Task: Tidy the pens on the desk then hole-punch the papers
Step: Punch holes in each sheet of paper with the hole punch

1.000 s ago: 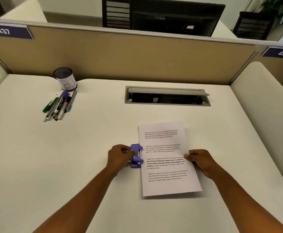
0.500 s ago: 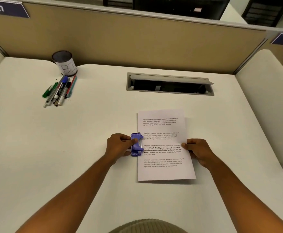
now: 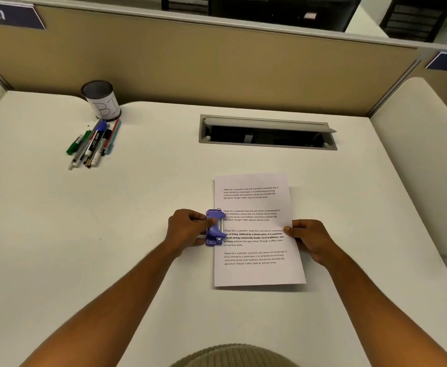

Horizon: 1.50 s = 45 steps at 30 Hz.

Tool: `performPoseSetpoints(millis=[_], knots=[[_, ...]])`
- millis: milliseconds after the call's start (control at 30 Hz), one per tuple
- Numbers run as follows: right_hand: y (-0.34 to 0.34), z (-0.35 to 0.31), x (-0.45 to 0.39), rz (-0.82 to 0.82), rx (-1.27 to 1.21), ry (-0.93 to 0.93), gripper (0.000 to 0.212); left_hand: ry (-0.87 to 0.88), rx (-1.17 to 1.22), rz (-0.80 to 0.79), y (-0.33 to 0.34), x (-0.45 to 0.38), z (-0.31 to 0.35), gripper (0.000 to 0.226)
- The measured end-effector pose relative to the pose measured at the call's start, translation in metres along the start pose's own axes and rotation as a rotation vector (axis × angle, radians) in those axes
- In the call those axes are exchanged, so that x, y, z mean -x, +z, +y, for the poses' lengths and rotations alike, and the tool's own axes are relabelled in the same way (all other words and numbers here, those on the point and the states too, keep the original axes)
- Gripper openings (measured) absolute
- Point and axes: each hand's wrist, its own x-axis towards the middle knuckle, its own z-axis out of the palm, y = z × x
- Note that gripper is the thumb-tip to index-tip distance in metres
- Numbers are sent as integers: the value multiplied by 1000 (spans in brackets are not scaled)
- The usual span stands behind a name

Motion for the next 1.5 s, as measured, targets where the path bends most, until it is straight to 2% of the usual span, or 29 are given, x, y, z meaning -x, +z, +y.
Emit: performPoseSetpoints(millis=[567,767,967,1300,1500], knots=[[1,7,-1,13,7,-19,10,-89,-177,47,1,-5,17,26],[-1,10,-4,-6,1,-27,14,-125,-242,30,1,-11,24,29],[-3,12,-8,-27,-18,-33,14,-88,-335,30,4,-17,30,35],[-6,13,-11,-51,-41,-21,16,-107,-293,61,5,-21,18,22],[-7,15,-13,-65,-44,-23,16,-126,-258,50,1,-23,16,23]])
